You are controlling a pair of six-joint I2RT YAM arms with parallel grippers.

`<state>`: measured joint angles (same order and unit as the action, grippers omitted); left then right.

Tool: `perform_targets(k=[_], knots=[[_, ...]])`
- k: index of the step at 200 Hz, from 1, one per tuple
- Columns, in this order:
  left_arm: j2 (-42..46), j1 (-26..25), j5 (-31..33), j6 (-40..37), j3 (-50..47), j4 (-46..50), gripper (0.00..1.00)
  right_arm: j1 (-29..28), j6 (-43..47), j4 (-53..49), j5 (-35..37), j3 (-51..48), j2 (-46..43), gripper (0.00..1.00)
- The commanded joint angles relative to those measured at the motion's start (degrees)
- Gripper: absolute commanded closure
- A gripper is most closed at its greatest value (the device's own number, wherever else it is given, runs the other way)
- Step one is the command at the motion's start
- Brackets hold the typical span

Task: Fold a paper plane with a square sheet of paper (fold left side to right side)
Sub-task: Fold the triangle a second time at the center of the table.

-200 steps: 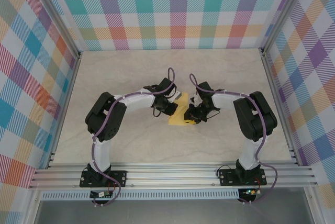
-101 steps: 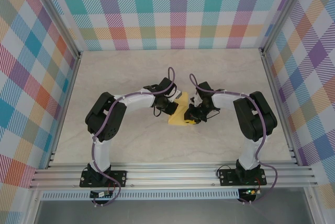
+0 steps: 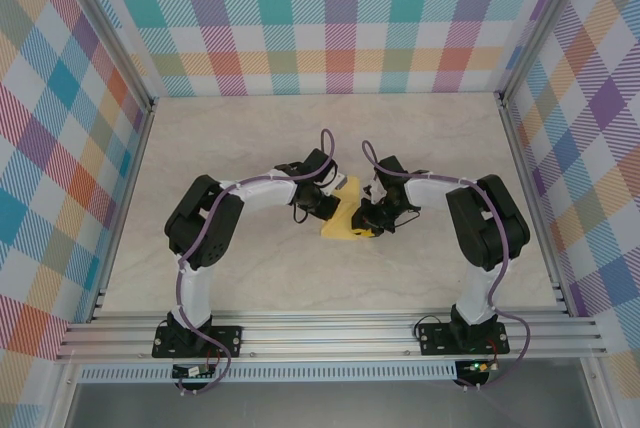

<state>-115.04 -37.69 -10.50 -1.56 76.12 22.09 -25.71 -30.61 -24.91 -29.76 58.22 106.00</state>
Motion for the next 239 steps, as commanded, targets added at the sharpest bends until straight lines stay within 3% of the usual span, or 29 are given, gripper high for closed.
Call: perform_targets(k=[1,45,74,101,133,239], knots=[[-1.4,0.95,0.05,-0.6,-0.84,-0.69,0.95,-0.69,1.18,0.16,0.58,1.05,-2.29,0.81],[-1.65,0.95,-0.39,-0.53,-1.15,-1.17,0.95,0.48,0.79,-0.54,1.59,1.4,-5.74,0.81],[-1.67,0.95,-0.69,-0.57,-1.2,-1.26,0.95,2.1,-3.03,4.97,-1.2,-0.48,-7.37,0.83],[-1.46,0.95,-0.83,-0.5,-1.25,-1.27,0.95,2.38,-8.37,12.44,-5.91,-0.59,-4.72,0.88],[-1.36,0.95,-1.06,-0.29,-1.37,-1.35,0.95,2.34,-13.25,17.24,-6.3,1.68,-0.17,0.91],[-1.15,0.87,-1.48,-0.19,-1.32,-1.59,0.95,1.07,-14.51,16.81,-6.16,6.48,5.8,0.93]])
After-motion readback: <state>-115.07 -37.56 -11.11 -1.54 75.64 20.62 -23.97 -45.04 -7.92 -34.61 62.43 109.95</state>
